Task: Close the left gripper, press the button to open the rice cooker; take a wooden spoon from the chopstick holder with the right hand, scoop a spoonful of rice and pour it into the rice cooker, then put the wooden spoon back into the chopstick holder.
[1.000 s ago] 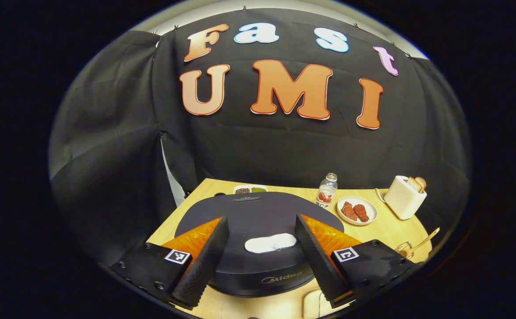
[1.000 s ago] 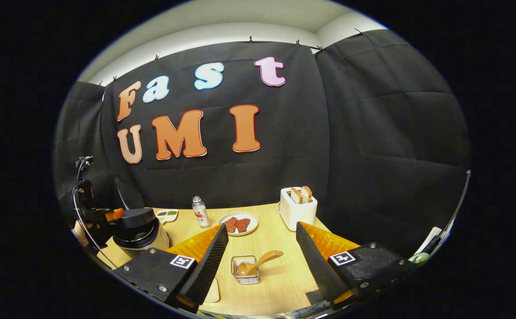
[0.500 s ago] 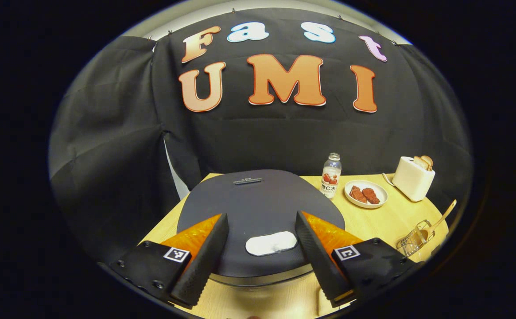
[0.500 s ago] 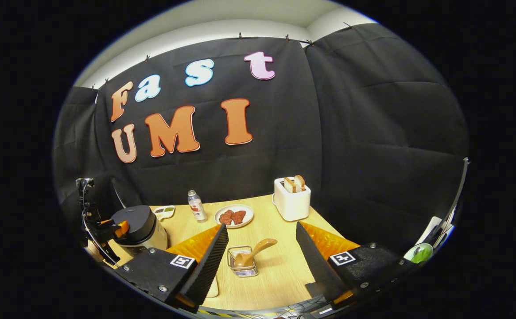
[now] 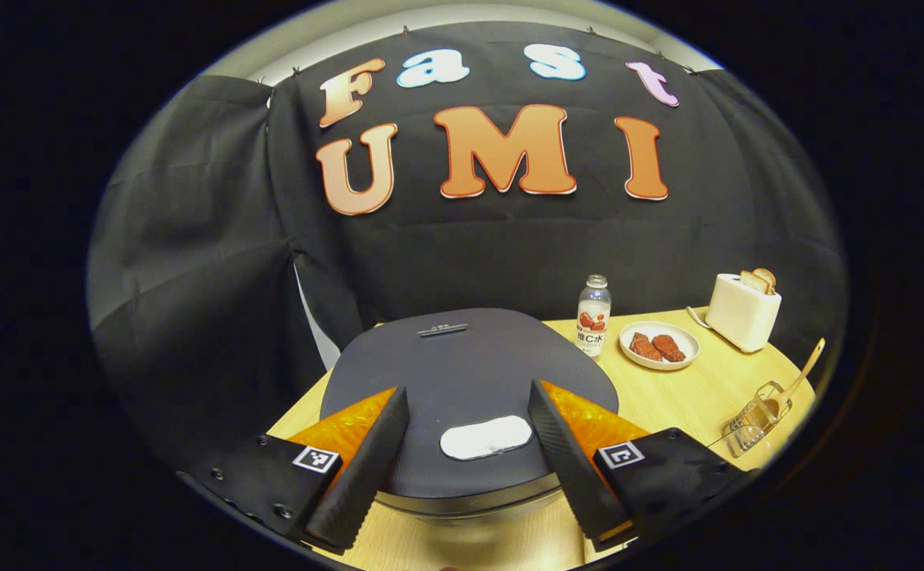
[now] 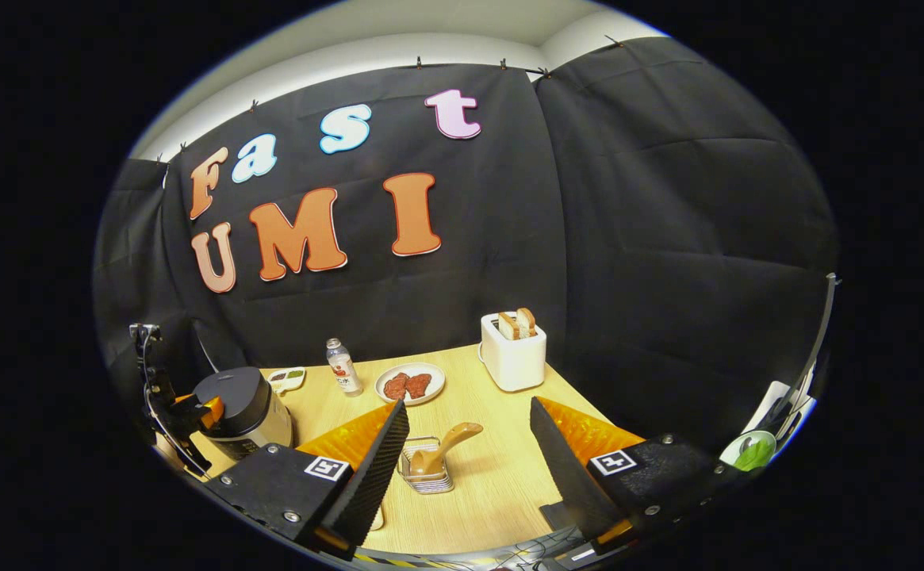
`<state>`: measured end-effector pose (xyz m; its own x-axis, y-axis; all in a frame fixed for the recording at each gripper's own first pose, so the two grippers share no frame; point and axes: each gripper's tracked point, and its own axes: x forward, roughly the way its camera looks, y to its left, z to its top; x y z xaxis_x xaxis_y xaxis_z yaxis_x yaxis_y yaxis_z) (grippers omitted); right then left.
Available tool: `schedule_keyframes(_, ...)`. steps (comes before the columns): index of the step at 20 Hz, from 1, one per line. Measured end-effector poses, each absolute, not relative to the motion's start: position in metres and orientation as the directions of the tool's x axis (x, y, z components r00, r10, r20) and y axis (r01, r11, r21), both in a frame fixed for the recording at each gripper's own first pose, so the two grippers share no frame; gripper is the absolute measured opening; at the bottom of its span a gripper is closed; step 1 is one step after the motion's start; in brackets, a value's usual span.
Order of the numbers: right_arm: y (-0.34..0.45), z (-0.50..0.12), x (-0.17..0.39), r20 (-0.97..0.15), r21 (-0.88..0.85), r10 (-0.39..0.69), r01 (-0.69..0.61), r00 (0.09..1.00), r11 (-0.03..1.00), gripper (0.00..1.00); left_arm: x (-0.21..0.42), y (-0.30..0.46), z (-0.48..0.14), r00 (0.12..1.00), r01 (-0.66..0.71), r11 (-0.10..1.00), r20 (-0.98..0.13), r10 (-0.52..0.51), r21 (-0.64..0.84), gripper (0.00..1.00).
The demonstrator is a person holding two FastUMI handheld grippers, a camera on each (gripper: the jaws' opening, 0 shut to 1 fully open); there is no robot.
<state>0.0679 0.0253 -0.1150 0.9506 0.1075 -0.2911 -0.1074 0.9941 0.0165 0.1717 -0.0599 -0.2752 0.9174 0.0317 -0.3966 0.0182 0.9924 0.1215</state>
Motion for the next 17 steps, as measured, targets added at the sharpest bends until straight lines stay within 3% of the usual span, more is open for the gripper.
schedule_keyframes(8, 0.05, -0.043, 0.099, -0.189, -0.069, 0.17, -0.186, 0.967, 0.98, 0.95, 0.133, -0.016, -0.08, 0.966, -0.037, 0.983, -0.244, 0.081, 0.182, 1.0)
schedule_keyframes(11, 0.062, -0.012, 0.105, -0.143, -0.099, 0.196, -0.211, 0.97, 0.972, 0.95, 0.105, 0.003, -0.007, 0.979, -0.056, 0.99, -0.188, 0.08, 0.129, 0.95)
schedule_keyframes(13, 0.072, 0.002, 0.106, -0.128, -0.097, 0.221, -0.234, 0.967, 0.967, 0.95, 0.088, 0.019, 0.026, 0.984, -0.078, 0.992, -0.152, 0.093, 0.101, 1.0)
schedule_keyframes(17, 0.077, 0.018, 0.108, -0.098, -0.094, 0.243, -0.252, 0.965, 0.963, 1.0, 0.064, 0.039, 0.062, 0.988, -0.126, 0.986, -0.076, 0.135, 0.114, 1.0)
